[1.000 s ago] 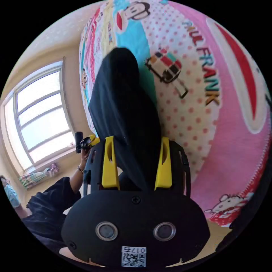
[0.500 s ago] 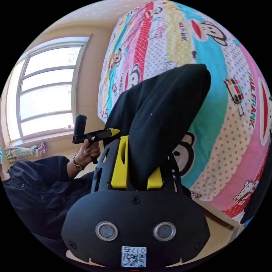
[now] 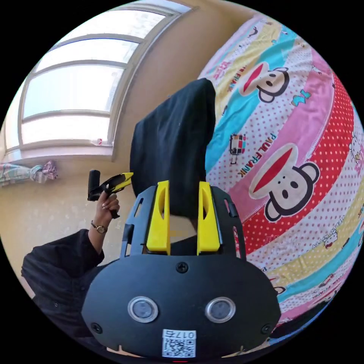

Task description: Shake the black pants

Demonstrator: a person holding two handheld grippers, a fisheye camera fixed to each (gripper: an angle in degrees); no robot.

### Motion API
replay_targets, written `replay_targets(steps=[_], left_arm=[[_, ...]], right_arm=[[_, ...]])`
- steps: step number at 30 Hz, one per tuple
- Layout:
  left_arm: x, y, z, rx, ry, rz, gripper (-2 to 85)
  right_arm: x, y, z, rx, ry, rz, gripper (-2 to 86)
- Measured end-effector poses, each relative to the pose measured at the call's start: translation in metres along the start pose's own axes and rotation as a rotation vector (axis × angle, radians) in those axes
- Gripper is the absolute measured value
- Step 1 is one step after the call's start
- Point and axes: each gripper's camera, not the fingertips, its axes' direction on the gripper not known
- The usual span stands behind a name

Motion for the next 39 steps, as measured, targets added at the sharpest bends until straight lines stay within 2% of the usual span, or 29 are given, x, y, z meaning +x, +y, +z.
replay_targets(steps=[2,3,4,6,7,9,11,13,15,18,19,21,23,25,26,28,31,33,36,39], left_arm=[[-0.062,-0.001,0.038,-0.156,-0.032,-0.157,7.5],[-0.108,0.014,0.068,-0.311,-0.058,-0.275,5.3],[-0.151,0.041,0.097,-0.490,-0.081,-0.390,3.0],[-0.202,0.093,0.120,-0.687,-0.162,-0.549,0.9],[-0.227,0.128,0.122,-0.745,-0.246,-0.655,0.3],[-0.250,0.172,0.118,-0.770,-0.285,-0.780,-0.2],[-0.260,0.202,0.117,-0.788,-0.238,-0.857,-0.5],[-0.266,0.207,0.114,-0.803,-0.232,-0.956,-0.7],[-0.259,0.182,0.113,-0.739,-0.215,-0.979,-0.9],[-0.214,0.097,0.131,-0.595,-0.036,-0.822,-1.0],[-0.182,0.057,0.143,-0.573,0.028,-0.702,-1.0],[-0.121,-0.001,0.159,-0.569,0.034,-0.483,-1.0],[-0.050,-0.045,0.174,-0.584,-0.066,-0.246,-1.0],[0.044,-0.068,0.200,-0.620,-0.287,0.038,-1.0],[0.066,-0.067,0.208,-0.628,-0.340,0.096,-1.0],[0.137,-0.043,0.244,-0.649,-0.470,0.285,-1.0],[0.192,0.025,0.301,-0.694,-0.455,0.463,-1.0],[0.203,0.078,0.342,-0.746,-0.453,0.541,-0.9],[0.190,0.170,0.414,-0.833,-0.562,0.625,-0.8],[0.153,0.248,0.458,-0.793,-0.628,0.593,-0.8]], right_arm=[[0.014,0.016,0.017,-0.061,0.044,-0.017,3.9],[0.030,0.036,0.032,-0.123,0.138,0.013,2.7],[0.040,0.048,0.040,-0.161,0.203,0.049,2.1],[0.088,0.117,0.070,-0.321,0.423,0.215,1.2],[0.100,0.139,0.075,-0.360,0.454,0.262,1.0],[0.145,0.239,0.087,-0.480,0.510,0.493,0.6],[0.164,0.319,0.083,-0.482,0.501,0.707,0.5],[0.171,0.400,0.074,-0.416,0.426,0.946,0.4],[0.158,0.499,0.065,-0.241,0.258,1.242,0.3],[0.123,0.572,0.074,-0.111,0.163,1.442,0.3],[0.117,0.577,0.079,-0.122,0.168,1.449,0.3],[0.097,0.576,0.094,-0.170,0.230,1.410,0.4],[0.086,0.566,0.097,-0.191,0.335,1.410,0.4],[0.082,0.551,0.094,-0.205,0.453,1.418,0.4],[0.081,0.540,0.088,-0.196,0.522,1.391,0.4],[0.077,0.524,0.072,-0.141,0.594,1.330,0.4],[0.062,0.514,0.038,0.062,0.637,1.244,0.4],[0.043,0.522,0.016,0.238,0.665,1.155,0.4],[0.020,0.548,0.000,0.328,0.766,1.079,0.4],[-0.002,0.594,-0.015,0.451,0.865,1.040,0.6]])
